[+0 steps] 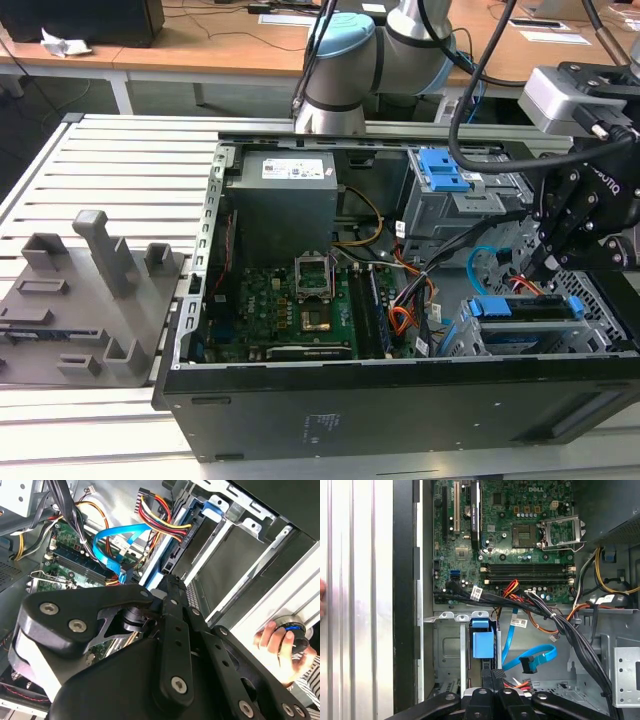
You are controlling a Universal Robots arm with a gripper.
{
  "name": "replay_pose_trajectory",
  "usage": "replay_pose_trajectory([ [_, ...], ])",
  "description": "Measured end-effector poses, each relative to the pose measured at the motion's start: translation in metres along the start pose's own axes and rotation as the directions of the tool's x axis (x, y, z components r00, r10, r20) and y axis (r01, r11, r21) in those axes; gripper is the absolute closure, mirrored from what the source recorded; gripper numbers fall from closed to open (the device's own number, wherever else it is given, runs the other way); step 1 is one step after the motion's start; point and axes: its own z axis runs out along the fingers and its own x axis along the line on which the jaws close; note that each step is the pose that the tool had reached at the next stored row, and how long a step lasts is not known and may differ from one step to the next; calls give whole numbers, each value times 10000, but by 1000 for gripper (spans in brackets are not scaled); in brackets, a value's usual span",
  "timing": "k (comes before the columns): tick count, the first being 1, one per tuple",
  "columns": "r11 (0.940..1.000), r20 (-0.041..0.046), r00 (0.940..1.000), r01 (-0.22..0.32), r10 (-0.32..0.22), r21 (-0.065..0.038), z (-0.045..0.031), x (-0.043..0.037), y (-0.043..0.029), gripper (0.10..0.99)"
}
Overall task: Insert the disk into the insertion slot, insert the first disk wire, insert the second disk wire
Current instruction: 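Insert the second disk wire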
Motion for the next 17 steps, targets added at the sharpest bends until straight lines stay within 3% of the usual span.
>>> replay_pose_trajectory([
  [4, 10000, 0, 10000, -1, 1, 1, 0, 0, 3, 973],
  [5, 10000, 0, 10000, -1, 1, 1, 0, 0, 5, 784],
  [8, 10000, 0, 10000, -2, 2, 0, 0, -1, -7, 784],
  [11, 10000, 0, 10000, -1, 1, 0, -3, -8, -62, 784],
  [13, 10000, 0, 10000, 2, -2, 0, -5, -81, -102, 784],
  [17, 10000, 0, 10000, 3, -3, 0, -6, -179, -102, 784],
])
